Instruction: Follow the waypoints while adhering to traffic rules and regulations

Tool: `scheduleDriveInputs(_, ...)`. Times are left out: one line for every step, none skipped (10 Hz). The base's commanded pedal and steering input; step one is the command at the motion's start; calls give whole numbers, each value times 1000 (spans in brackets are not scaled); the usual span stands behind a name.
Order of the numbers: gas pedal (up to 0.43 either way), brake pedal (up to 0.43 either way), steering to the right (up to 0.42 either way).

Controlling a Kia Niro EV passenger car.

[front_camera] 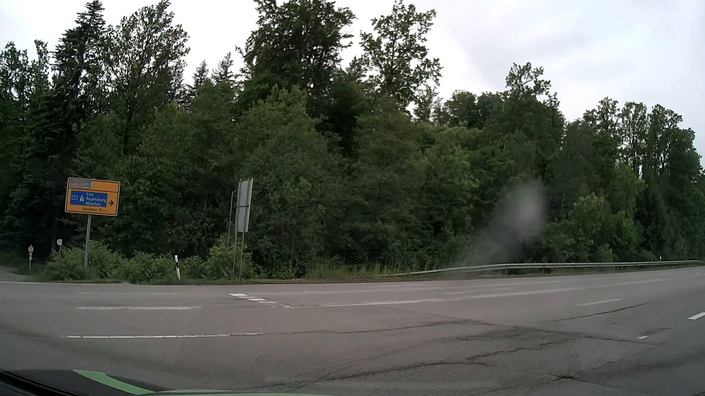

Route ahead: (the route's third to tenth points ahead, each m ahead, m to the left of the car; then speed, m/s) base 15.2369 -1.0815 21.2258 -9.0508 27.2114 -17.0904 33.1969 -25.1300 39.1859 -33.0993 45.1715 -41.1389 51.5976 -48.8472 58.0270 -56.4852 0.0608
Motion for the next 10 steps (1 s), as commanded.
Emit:
scheduleDriveInputs(0,232,248)
scheduleDriveInputs(0,238,248)
scheduleDriveInputs(0,238,248)
scheduleDriveInputs(0,244,249)
scheduleDriveInputs(0,250,248)
scheduleDriveInputs(0,250,248)
scheduleDriveInputs(0,250,248)
scheduleDriveInputs(0,250,248)
scheduleDriveInputs(0,250,248)
scheduleDriveInputs(0,256,248)
